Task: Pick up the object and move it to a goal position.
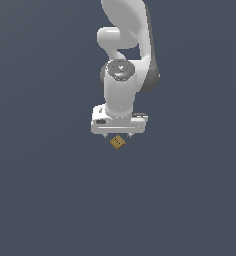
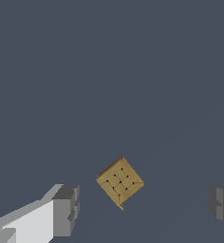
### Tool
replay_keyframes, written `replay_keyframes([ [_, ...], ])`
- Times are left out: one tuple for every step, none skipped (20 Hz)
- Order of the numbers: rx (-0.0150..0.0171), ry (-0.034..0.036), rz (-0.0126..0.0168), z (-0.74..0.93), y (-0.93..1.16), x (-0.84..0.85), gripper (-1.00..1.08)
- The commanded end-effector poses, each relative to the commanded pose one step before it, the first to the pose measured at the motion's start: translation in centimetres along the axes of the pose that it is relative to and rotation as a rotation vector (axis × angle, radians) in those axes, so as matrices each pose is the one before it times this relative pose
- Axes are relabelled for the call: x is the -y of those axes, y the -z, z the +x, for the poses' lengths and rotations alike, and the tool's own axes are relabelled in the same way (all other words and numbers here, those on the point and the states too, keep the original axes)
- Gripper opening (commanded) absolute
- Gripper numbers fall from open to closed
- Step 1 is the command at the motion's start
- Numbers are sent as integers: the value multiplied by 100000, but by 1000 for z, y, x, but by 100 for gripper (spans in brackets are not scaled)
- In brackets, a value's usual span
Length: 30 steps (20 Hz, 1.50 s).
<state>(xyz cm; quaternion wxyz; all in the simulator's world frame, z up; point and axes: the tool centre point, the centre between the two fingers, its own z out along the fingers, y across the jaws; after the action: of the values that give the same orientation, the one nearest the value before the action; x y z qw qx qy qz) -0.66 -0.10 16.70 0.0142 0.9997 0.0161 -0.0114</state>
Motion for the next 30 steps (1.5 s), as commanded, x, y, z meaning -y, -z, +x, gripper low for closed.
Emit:
replay_keyframes([
  [0, 0, 0, 0, 0, -1, 100],
  [67, -11, 15, -24, -7, 1, 100],
  [219, -42, 52, -66, -35, -5, 100],
  [349, -70, 83, -111, -50, -7, 100],
  [484, -103, 114, -153, -68, -9, 100],
  [620, -145, 145, -194, -85, -12, 100],
  [624, -168, 144, -195, -80, -11, 100],
  [485, -156, 110, -149, -58, -8, 100],
  [343, -139, 77, -103, -35, -5, 100],
  [196, -111, 43, -57, -13, -1, 100],
  [61, -75, 13, -9, -4, -7, 100],
  [-63, 25, -14, 27, 0, 0, 100],
  [-127, 162, -27, 19, 2, 4, 100],
  [-51, 296, -10, -8, -44, -1, 100],
  [-20, 425, -2, -27, -77, -8, 100],
  [-22, 558, -1, -38, -102, -11, 100],
  [-38, 696, -3, -44, -123, -11, 100],
  [-58, 829, -7, -49, -144, -11, 100],
  [-75, 959, -9, -55, -165, -13, 100],
  [-88, 1086, -11, -62, -186, -14, 100],
  [-98, 1204, -12, -70, -205, -13, 100],
  [-104, 1328, -12, -80, -225, -13, 100],
  [-111, 1459, -11, -91, -247, -12, 100],
  [-120, 1587, -11, -102, -267, -10, 100],
  [-133, 1720, -12, -112, -287, -8, 100],
  [-145, 1856, -12, -123, -308, -4, 100],
  [-155, 1991, -11, -135, -327, 0, 100],
  [-167, 2129, -10, -148, -347, 6, 100],
  [-179, 2268, -9, -161, -366, 13, 100],
  [-192, 2406, -8, -174, -385, 20, 100],
])
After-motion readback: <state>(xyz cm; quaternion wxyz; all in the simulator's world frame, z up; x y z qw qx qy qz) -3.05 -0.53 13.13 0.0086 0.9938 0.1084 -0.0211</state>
